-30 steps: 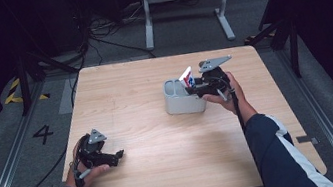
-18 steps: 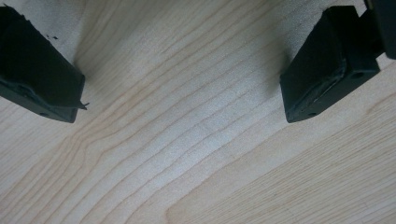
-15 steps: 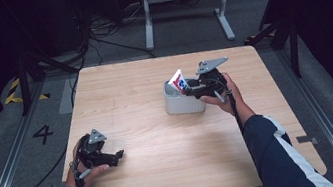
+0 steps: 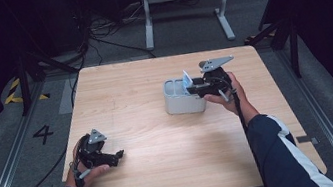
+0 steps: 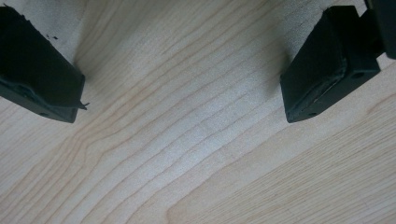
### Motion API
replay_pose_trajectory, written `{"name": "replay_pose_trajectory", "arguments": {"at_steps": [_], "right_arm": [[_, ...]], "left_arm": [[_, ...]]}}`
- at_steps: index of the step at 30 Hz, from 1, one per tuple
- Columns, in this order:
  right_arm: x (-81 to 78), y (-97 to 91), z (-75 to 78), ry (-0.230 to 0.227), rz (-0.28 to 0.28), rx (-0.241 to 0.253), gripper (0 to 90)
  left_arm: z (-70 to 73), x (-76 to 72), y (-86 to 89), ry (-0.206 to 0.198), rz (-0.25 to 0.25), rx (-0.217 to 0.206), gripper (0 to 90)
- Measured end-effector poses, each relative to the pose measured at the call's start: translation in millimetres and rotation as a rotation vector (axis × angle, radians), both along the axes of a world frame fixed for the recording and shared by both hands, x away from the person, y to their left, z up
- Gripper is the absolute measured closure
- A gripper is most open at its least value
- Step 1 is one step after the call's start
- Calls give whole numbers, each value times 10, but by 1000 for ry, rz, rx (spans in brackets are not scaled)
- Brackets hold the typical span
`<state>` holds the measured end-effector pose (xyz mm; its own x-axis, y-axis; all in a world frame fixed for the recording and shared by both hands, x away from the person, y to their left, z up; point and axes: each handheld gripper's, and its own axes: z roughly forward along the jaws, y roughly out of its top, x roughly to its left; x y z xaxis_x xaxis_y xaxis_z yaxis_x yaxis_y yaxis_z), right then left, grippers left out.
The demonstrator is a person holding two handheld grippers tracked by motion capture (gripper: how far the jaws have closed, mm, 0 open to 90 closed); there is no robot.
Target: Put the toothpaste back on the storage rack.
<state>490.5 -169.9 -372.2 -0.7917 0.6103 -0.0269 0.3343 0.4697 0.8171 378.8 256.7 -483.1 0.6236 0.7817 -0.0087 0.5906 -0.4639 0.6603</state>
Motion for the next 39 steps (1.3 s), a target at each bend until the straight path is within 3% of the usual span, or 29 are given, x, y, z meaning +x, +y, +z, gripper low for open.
{"name": "replay_pose_trajectory", "arguments": {"at_steps": [14,23,28,32,39], "right_arm": [[-124,-64,103,-15,8,-49,490],[-225,-156,165,-38,-22,-86,404],[-285,-193,150,-51,-25,-132,365],[-334,-226,143,-49,-58,-163,312],[-433,-354,116,-62,-85,-198,299]], "left_arm": [[1,1,2,-2,-2,3,2],[0,0,0,-1,2,1,2],[-1,3,2,-8,-1,4,2],[0,3,3,-10,-1,7,2],[0,-3,-8,-4,11,4,2]]}}
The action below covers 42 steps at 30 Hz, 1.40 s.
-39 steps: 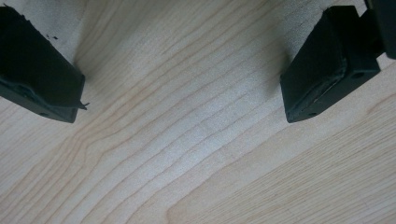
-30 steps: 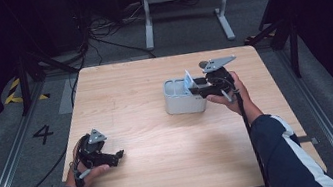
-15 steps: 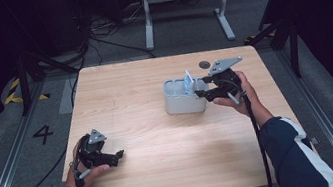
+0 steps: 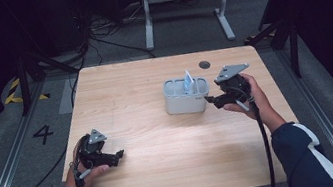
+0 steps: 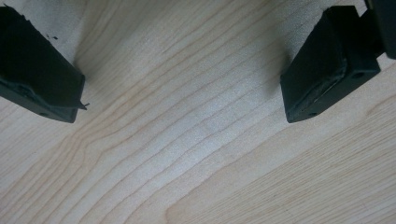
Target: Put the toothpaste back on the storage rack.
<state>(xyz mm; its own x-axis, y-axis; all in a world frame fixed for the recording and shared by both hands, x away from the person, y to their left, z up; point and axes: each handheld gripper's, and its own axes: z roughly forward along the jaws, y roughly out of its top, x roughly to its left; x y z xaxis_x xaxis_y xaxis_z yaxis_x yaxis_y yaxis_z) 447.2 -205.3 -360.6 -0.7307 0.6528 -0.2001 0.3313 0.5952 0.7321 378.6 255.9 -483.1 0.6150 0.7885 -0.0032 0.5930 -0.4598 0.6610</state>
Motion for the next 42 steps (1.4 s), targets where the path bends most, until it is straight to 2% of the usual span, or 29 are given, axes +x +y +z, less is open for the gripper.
{"name": "replay_pose_trajectory", "arguments": {"at_steps": [3,9,16,24,35,42], "right_arm": [[-49,-76,-27,-4,-15,-13,295],[-157,-236,-74,-26,-35,7,297],[-278,-421,-183,-28,-61,11,296],[-383,-589,-306,-19,-84,11,292],[-581,-835,-550,4,-138,-8,272],[-663,-1026,-671,27,-154,20,269]], "left_arm": [[0,0,-3,1,3,-1,2],[1,0,-8,1,7,-1,2],[0,-1,-10,-1,10,0,2],[0,-3,-12,1,12,-2,2],[-1,-4,-13,3,14,-4,2],[1,1,-11,-2,9,3,2]]}}
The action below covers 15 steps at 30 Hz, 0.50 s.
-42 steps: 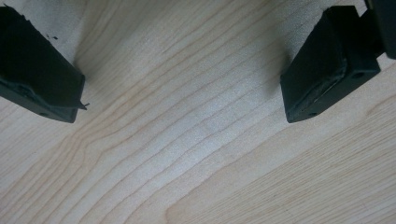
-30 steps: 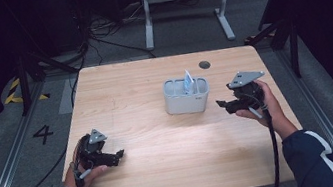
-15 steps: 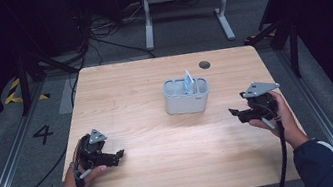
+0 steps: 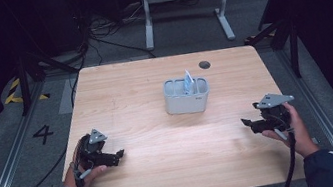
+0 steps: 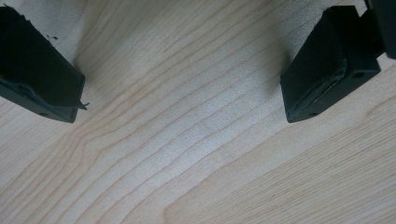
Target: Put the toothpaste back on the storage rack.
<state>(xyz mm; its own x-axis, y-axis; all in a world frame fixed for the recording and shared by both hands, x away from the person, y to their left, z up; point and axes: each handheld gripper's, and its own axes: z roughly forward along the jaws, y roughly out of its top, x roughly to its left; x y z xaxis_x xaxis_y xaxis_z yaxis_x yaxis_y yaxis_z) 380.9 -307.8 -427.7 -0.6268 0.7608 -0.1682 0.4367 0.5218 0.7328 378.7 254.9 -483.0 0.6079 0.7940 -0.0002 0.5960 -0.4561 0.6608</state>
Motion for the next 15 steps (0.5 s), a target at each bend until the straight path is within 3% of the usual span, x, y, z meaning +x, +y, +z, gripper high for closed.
{"name": "replay_pose_trajectory", "arguments": {"at_steps": [15], "right_arm": [[-213,-409,-404,85,-62,50,246]], "left_arm": [[-1,5,-4,0,-1,-1,2]]}}
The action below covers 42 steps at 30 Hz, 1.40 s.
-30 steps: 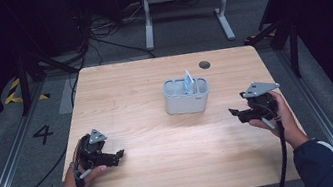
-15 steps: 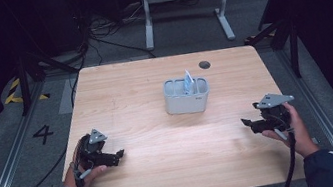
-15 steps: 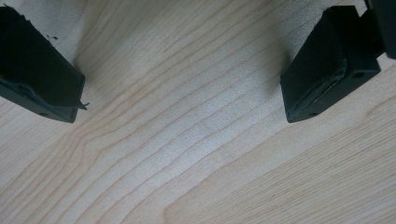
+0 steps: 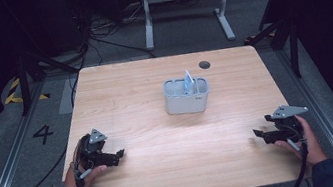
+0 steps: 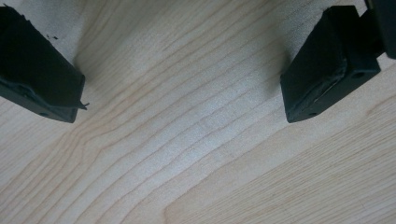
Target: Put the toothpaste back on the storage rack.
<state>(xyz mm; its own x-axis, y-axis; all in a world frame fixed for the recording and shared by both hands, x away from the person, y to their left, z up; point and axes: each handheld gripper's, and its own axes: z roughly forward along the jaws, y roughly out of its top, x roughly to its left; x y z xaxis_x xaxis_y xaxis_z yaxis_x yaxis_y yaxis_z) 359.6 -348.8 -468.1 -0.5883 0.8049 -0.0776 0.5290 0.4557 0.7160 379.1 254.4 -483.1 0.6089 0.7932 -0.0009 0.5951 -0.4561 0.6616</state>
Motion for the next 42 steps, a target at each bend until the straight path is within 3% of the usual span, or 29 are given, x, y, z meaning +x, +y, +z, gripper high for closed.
{"name": "replay_pose_trajectory", "arguments": {"at_steps": [5,11,42], "right_arm": [[-22,-81,-104,36,-26,33,217],[-7,-167,-176,31,-30,86,172],[-2,-169,-186,28,-32,85,148]], "left_arm": [[0,0,-1,0,0,0,2],[0,0,-1,0,0,0,2],[-3,-5,-5,3,7,-7,2]]}}
